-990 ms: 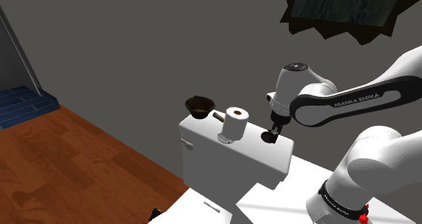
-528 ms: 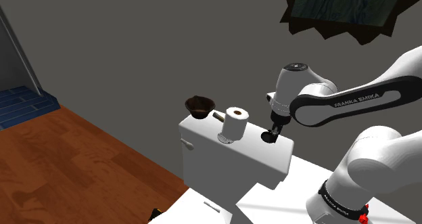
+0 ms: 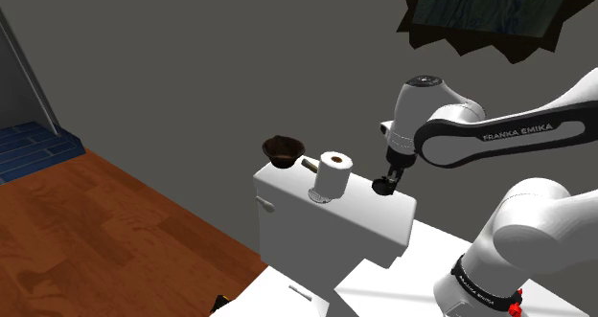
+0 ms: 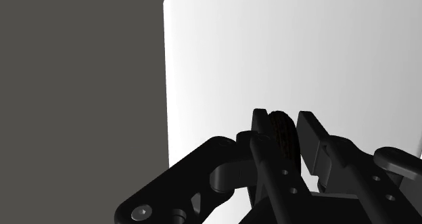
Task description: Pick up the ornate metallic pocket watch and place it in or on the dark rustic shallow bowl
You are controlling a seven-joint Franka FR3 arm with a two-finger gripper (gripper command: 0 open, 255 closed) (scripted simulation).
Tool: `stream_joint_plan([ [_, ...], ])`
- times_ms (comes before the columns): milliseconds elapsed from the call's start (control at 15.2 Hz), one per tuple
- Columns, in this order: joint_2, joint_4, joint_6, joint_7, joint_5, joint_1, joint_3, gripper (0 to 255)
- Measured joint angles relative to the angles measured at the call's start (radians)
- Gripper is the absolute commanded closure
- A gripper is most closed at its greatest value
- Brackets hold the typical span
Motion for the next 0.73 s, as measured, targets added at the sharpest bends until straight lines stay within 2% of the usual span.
stream_joint_plan([
  [726, -0.077, 0.116, -0.192, -0.032, 0.01, 0.005, -0.009, 255],
])
